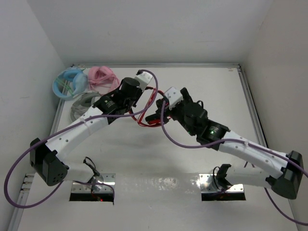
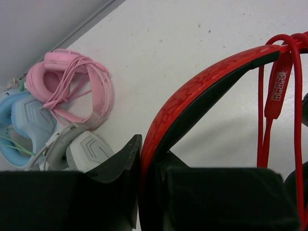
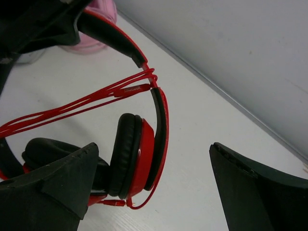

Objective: Wrap the headphones

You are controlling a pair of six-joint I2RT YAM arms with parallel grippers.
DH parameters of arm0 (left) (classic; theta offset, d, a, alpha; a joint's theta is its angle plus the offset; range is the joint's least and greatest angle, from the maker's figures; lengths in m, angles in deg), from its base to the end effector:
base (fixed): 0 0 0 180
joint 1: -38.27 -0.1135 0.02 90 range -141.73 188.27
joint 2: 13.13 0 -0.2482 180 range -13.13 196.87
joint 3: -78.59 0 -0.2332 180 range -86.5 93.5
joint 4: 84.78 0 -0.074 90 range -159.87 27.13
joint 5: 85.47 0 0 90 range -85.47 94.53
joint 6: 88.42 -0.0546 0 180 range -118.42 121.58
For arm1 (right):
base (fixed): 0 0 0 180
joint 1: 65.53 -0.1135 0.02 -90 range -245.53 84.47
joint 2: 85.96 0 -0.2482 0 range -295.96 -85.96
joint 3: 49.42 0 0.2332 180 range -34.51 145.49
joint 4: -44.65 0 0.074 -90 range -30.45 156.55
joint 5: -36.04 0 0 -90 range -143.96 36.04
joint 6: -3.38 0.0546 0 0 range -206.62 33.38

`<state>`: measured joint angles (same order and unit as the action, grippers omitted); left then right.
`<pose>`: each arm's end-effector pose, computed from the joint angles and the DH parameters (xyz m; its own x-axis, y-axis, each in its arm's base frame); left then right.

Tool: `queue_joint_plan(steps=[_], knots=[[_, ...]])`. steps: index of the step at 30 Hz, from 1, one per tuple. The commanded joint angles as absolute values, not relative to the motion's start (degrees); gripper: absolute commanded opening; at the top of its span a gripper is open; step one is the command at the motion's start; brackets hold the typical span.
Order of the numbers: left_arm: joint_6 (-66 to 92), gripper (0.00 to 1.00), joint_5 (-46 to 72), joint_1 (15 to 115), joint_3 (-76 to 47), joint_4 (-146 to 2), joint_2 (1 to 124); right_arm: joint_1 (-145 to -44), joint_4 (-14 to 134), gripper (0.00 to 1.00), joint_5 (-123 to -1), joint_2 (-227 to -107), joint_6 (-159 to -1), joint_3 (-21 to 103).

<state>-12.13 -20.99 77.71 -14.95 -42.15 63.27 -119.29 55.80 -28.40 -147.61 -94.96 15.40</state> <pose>0.2429 -0.1693 0.3291 -0.3345 0.5521 -0.7638 0.3831 0.8201 0.4251 0.1710 0.1934 0.3277 -0.0123 -0.2381 -0.9712 -0.4819 0.8524 -0.2029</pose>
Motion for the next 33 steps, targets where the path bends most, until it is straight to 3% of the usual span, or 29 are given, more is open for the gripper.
queue_joint_plan(steps=[1, 4, 8, 13, 22, 23, 26, 27, 29, 33], knots=[[-11.3, 0.0, -19.4, 78.1, -14.3, -45.5, 61.6, -119.1, 54.7, 0.95, -24.9, -150.6, -93.6, 19.5], [-11.4, 0.0, -18.7, 78.1, -14.4, -45.5, 61.6, -116.9, 56.3, 0.88, -27.1, -153.8, -91.4, 22.4], [-11.3, 0.0, -19.5, 78.1, -14.3, -45.7, 61.5, -114.3, 61.0, 0.88, -34.3, -157.5, -87.5, 24.6], [-11.4, 0.0, -18.9, 78.1, -14.3, -45.8, 60.8, -111.3, 63.7, 0.87, -34.7, -161.4, -80.9, 26.0], [-11.7, 0.0, -20.5, 78.1, -14.4, -47.2, 60.2, -107.9, 64.6, 0.68, -44.1, -166.7, -76.8, 26.9], [-11.6, 0.0, -20.5, 78.1, -14.3, -47.3, 60.3, -107.9, 64.7, 0.65, -45.2, -167.1, -77.0, 26.9], [-11.6, 0.0, -20.6, 78.1, -14.1, -47.3, 60.1, -107.9, 64.2, 0.41, -46.1, -167.5, -77.0, 26.0], [-11.6, 0.0, -20.6, 78.1, -14.1, -47.5, 60.1, -107.9, 63.8, 0.23, -45.9, -167.4, -77.0, 25.7], [-11.6, 0.0, -20.6, 78.1, -14.3, -47.5, 60.1, -107.9, 62.8, 0.02, -44.7, -166.9, -76.6, 24.9], [-11.7, 0.0, -20.5, 78.1, -15.3, -48.3, 60.3, -107.9, 62.7, 0.0, -43.9, -166.7, -76.9, 24.6]])
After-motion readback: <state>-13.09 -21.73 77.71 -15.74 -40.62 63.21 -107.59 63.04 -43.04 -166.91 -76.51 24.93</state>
